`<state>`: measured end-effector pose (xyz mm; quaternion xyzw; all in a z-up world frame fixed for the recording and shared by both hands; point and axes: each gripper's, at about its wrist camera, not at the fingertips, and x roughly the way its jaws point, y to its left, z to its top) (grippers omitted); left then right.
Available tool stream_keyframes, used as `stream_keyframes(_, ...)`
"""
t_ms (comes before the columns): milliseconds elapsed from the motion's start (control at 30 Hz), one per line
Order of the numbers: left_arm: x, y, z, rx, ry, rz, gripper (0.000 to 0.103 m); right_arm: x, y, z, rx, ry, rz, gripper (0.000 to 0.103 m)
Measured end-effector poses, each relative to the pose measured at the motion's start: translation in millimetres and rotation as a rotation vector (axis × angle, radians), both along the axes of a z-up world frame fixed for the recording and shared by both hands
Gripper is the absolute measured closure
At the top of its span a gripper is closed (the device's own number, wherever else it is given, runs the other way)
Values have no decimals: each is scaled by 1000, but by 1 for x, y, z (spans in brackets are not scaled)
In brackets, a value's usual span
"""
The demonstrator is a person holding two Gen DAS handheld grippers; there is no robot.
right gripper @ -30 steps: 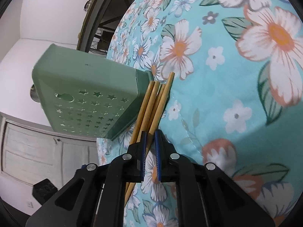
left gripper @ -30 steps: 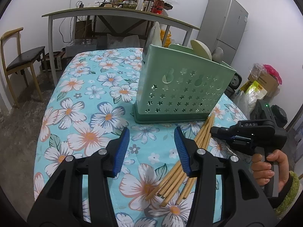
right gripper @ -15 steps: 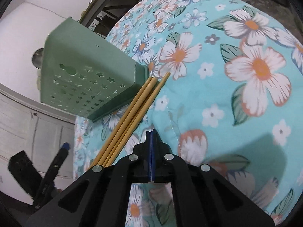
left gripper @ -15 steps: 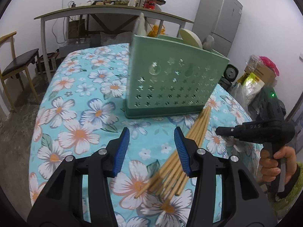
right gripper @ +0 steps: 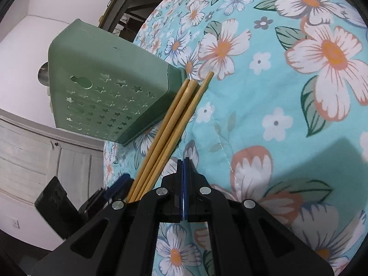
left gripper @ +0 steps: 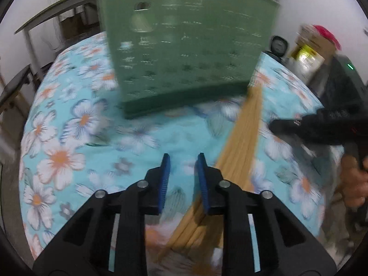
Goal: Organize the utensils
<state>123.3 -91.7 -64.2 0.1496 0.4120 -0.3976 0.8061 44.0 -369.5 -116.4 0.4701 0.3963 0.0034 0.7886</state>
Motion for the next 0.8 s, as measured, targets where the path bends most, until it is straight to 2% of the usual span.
stream_keyframes(133, -33, -6, -3, 25, -43, -84, 83, -8, 0, 1, 2, 1, 2, 103)
stream_keyframes(233, -47, -4, -4, 18, -43, -104, 83, -14, -1, 0, 8, 2, -1, 103)
stream_keyframes(433, -57, 5, -1, 9, -7, -129, 82, -22, -4, 1, 13, 2, -19, 103)
stream_keyframes(533, -49, 8, 6, -18, 23, -118, 82, -32, -10, 10, -12, -18, -48, 98)
stream_keyframes(600, -46, 15, 13, -48, 10, -104, 82, -34, -12, 19, -29, -49, -47, 98)
stream_keyframes(800, -36, 14, 17, -54, 15, -75, 82, -3, 23, 35, -45, -147, 121, 98)
